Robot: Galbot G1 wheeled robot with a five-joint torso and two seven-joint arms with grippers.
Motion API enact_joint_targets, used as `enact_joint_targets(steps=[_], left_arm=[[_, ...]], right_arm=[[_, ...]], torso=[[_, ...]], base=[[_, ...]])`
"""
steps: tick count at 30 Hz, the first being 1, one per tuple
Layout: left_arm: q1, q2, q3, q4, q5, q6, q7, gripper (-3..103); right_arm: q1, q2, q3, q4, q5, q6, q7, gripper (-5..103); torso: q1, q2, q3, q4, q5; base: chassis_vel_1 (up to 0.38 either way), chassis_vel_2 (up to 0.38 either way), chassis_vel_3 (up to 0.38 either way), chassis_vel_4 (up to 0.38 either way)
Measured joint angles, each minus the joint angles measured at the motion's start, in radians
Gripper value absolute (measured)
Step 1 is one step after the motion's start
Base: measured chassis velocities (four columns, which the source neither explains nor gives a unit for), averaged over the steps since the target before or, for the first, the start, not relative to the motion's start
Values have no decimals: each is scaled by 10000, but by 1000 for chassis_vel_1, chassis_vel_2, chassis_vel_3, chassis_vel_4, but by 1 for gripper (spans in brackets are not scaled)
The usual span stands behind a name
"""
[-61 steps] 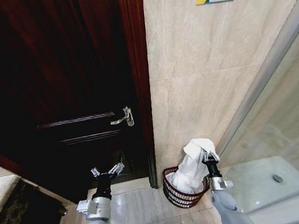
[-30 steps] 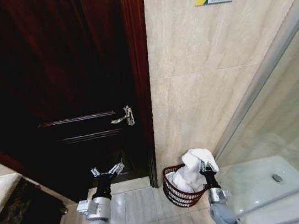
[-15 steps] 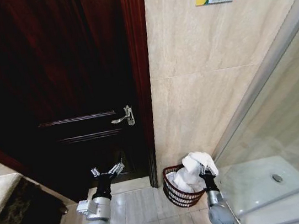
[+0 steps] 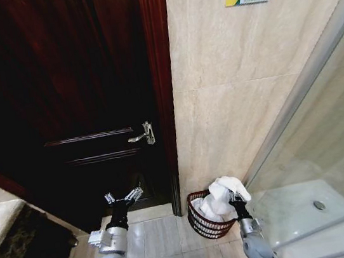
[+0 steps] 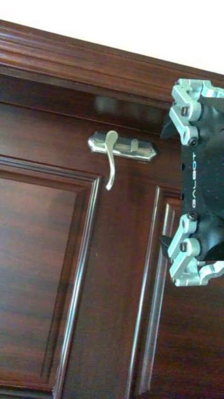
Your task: Discard the used towel into the hamper.
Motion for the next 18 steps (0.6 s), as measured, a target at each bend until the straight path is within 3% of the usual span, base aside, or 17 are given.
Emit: enact_joint_targets(steps=[10,18], left_arm=[[0,0,0,0,0,0,0,100],[0,0,0,0,0,0,0,100]], right_arm=[[279,-54,-49,-464,76,-673,-237,7],[770,-344,-42,-1163,87,-1241,-1079,7]], torso=[[0,0,0,0,1],[0,0,0,1,-2]], base=[[0,0,0,0],[0,0,0,0]])
